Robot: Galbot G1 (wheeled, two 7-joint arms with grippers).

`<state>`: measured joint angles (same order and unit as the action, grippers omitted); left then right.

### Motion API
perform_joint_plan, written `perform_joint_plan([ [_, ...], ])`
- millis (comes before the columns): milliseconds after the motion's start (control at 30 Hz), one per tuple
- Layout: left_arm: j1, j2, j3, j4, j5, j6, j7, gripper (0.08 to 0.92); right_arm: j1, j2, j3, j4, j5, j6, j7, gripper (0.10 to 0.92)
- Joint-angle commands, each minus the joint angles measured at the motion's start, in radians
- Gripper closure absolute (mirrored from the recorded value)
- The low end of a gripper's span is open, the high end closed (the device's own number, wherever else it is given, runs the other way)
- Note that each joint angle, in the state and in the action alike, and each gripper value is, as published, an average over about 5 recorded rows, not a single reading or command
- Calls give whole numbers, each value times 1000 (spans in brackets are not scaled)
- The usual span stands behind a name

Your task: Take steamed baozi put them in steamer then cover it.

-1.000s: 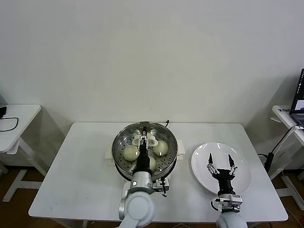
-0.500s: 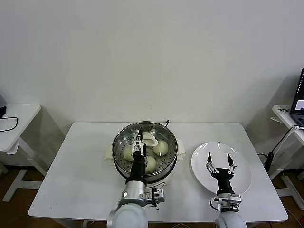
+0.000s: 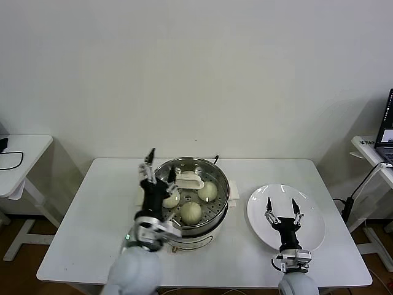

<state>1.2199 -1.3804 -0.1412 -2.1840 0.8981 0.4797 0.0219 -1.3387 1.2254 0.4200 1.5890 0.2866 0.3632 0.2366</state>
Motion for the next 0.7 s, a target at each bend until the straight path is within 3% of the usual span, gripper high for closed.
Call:
perform_joint_plan([
  [33, 4, 33, -409, 144, -889, -280, -119, 177, 5, -17, -19, 8, 39, -24, -8, 203],
  [267, 84, 40, -535, 249, -1018, -444, -37, 177, 6, -25, -35, 15, 58, -29, -33, 203],
  [700, 169, 10, -528, 260, -1021, -496, 0, 177, -6, -32, -41, 26, 76, -25, -52, 203],
])
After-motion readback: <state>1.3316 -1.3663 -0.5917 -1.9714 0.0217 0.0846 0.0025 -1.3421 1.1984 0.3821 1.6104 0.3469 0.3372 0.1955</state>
